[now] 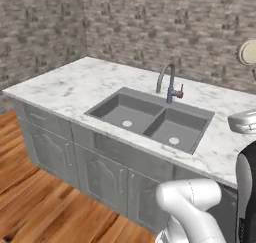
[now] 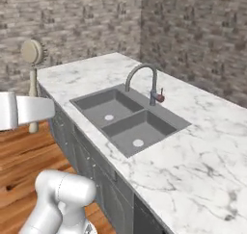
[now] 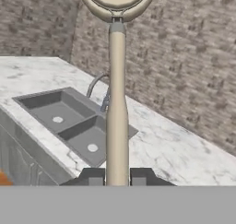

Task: Grab the spray bottle from the cabinet, then place it next to the cutting board for sanitizing. Then grab the dish brush from the countertop next to the sink and place it next to the cutting board.

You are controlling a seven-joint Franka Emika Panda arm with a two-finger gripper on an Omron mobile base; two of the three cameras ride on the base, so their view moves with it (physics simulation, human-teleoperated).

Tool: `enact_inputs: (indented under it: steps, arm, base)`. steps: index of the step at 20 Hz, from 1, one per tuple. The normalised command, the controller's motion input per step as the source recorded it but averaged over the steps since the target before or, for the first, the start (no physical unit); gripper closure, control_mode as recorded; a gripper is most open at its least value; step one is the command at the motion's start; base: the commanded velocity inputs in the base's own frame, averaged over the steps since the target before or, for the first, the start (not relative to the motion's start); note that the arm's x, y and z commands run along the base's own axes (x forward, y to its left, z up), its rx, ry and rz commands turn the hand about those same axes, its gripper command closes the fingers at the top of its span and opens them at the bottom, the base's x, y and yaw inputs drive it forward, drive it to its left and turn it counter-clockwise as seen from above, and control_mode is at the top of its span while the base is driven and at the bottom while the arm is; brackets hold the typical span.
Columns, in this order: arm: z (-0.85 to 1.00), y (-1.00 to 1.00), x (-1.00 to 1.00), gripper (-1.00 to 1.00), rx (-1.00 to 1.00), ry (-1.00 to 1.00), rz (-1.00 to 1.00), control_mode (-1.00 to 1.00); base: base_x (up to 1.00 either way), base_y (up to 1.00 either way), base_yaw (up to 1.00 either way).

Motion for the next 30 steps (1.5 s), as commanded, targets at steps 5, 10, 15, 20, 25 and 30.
enact_inputs:
  steps: [5,10,15,20,25,30]
  arm:
    - [0.00,0.00,0.00,1.00,0.00,0.00,0.00,1.00]
    - [0.00,0.00,0.00,1.00,0.00,0.00,0.00,1.00]
    - [0.00,0.00,0.00,1.00,0.00,0.00,0.00,1.00]
    - [0.00,0.00,0.00,1.00,0.00,0.00,0.00,1.00]
    - [0.00,0.00,0.00,1.00,0.00,0.00,0.00,1.00]
    - [0.00,0.00,0.00,1.00,0.00,0.00,0.00,1.00]
  base:
    - [-0.82,0.99,0.52]
    - [-0.97,1.00,0.54]
    - [-0.45,0.24,0.73]
    - [0.00,-0.02,0.92]
    - [0.00,-0.10,0.93]
    - [0.00,-0.29,0.94]
